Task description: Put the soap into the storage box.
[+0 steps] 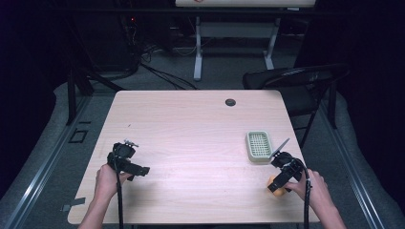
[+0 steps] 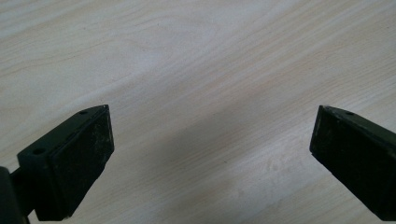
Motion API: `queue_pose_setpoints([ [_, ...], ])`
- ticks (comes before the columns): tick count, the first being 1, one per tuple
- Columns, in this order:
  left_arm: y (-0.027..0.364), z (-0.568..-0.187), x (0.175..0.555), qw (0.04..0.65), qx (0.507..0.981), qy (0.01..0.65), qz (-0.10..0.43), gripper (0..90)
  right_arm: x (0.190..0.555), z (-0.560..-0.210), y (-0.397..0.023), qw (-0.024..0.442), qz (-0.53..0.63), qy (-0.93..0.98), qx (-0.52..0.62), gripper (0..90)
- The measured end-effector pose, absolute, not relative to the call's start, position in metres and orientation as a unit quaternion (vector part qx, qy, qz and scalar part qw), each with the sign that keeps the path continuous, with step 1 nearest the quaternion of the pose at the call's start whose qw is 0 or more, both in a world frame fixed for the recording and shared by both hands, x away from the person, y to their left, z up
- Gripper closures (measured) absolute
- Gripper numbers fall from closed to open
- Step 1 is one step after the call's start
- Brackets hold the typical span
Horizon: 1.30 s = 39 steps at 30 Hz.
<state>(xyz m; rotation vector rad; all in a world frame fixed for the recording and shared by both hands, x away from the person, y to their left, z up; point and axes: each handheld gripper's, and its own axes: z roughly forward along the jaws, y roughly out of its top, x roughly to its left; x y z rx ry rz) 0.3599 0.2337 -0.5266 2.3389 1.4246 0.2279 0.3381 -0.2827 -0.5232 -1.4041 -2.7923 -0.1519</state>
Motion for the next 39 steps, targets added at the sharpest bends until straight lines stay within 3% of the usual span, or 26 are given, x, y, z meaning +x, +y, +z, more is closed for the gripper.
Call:
queue_pose_setpoints([
  [5,0.234,-0.527,0.360,0.195,0.836,0.507,0.080,0.0,0.336,-0.532,-0.278,0.000,-0.057,-0.884,-0.465,13.9],
  [19,0.233,-0.527,0.360,0.192,0.837,0.506,0.079,0.0,0.339,-0.536,-0.277,0.010,-0.021,-0.892,-0.452,23.3],
  [39,0.232,-0.527,0.360,0.190,0.838,0.505,0.080,0.0,0.339,-0.538,-0.275,0.004,-0.015,-0.888,-0.459,24.5],
])
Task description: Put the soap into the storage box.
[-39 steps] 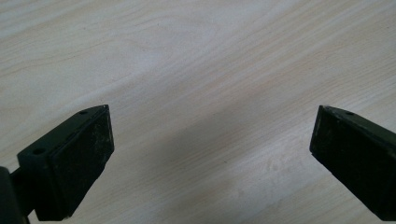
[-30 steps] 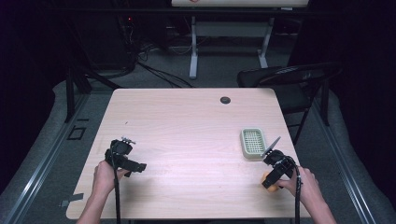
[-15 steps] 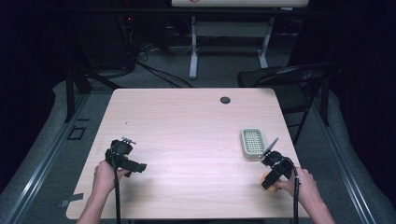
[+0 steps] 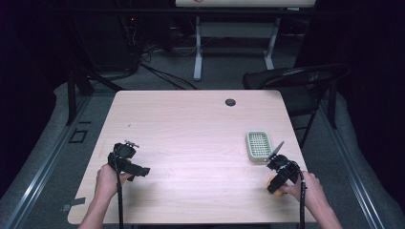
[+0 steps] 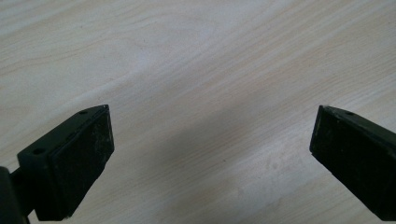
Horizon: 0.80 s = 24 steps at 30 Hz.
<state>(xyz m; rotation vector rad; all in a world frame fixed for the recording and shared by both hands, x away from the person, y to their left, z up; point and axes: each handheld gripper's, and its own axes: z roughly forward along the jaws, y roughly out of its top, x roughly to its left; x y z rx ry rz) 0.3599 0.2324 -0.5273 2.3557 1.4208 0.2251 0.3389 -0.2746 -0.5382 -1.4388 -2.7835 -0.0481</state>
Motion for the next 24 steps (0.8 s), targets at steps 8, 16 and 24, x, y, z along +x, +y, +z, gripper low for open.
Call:
queue_pose_setpoints([
  [8,0.2324,-0.5270,0.3599,0.190,0.838,0.505,0.081,0.0,0.3383,-0.5380,-0.2744,0.002,-0.015,-0.889,-0.457,24.8],
  [16,0.2325,-0.5274,0.3601,0.191,0.837,0.506,0.079,0.0,0.3388,-0.5363,-0.2759,0.005,-0.012,-0.891,-0.455,24.9],
  [24,0.2327,-0.5273,0.3601,0.191,0.838,0.506,0.079,0.0,0.3381,-0.5323,-0.2784,-0.001,-0.023,-0.886,-0.462,25.0],
])
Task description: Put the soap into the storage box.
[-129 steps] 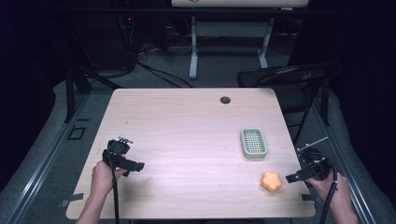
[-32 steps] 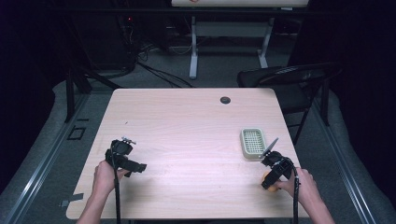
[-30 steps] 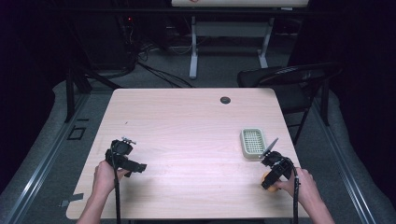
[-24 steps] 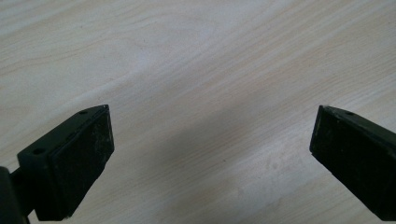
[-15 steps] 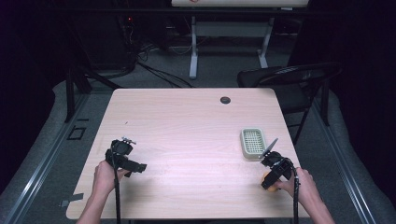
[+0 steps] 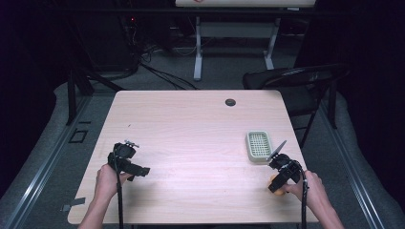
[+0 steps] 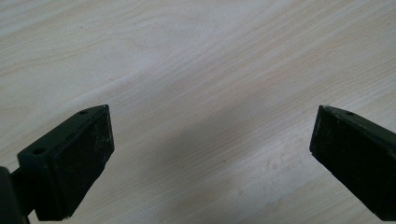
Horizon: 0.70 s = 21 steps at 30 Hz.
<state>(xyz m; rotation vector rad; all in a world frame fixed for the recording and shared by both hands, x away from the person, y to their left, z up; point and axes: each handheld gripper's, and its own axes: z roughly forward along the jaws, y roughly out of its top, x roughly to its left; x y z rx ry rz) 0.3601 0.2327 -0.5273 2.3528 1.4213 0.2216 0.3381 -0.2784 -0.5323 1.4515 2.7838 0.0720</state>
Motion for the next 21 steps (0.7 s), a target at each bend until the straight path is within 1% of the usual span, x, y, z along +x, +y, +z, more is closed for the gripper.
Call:
queue_pose_setpoints([
  [3,0.2326,-0.5271,0.3600,0.191,0.838,0.506,0.079,0.0,0.3385,-0.5311,-0.2795,0.001,0.024,0.886,0.463,25.0],
  [4,0.2325,-0.5271,0.3600,0.191,0.838,0.506,0.080,0.0,0.3369,-0.5337,-0.2793,0.004,0.041,0.879,0.474,25.0],
  [6,0.2323,-0.5273,0.3601,0.191,0.838,0.505,0.079,0.0,0.3393,-0.5316,-0.2799,0.000,0.021,0.887,0.461,25.0],
  [11,0.2325,-0.5271,0.3599,0.190,0.838,0.505,0.080,0.0,0.3378,-0.5362,-0.2775,0.004,0.035,0.882,0.469,24.9],
  [13,0.2328,-0.5271,0.3599,0.190,0.838,0.505,0.079,0.0,0.3398,-0.5352,-0.2777,0.000,0.015,0.889,0.458,24.8],
  [21,0.2326,-0.5271,0.3598,0.191,0.838,0.505,0.079,0.0,0.3380,-0.5391,-0.2781,0.004,0.033,0.881,0.472,24.6],
])
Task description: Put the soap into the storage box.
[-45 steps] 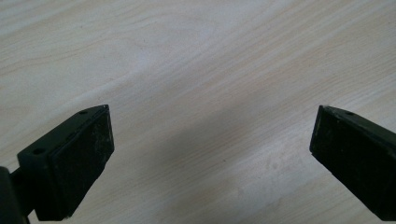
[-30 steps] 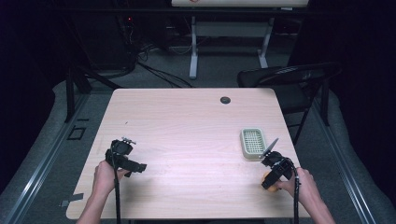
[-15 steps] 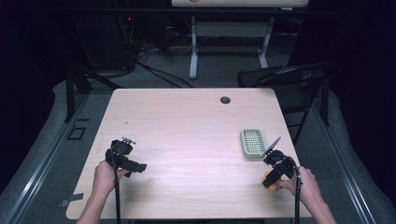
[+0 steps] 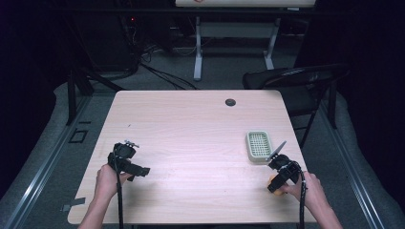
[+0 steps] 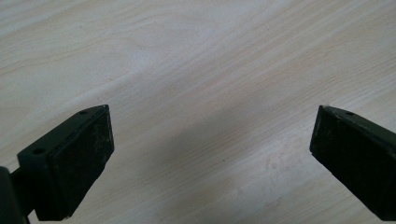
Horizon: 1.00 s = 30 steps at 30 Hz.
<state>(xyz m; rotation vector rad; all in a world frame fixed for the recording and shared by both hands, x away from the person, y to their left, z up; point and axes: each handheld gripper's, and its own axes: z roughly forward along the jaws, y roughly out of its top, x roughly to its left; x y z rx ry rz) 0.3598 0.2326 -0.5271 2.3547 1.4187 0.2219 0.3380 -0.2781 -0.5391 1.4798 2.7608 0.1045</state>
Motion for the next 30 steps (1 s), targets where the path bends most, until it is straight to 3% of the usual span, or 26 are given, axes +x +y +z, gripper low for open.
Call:
queue_pose_setpoints([
  [12,0.232,-0.527,0.360,0.190,0.839,0.504,0.077,0.0,0.337,-0.542,-0.282,-0.001,0.018,0.876,0.483,20.2],
  [16,0.232,-0.528,0.360,0.189,0.841,0.502,0.076,0.0,0.335,-0.544,-0.281,0.000,0.038,0.871,0.490,24.8],
  [30,0.232,-0.526,0.360,0.193,0.839,0.502,0.082,0.0,0.336,-0.548,-0.280,-0.001,0.013,0.875,0.484,26.9],
])
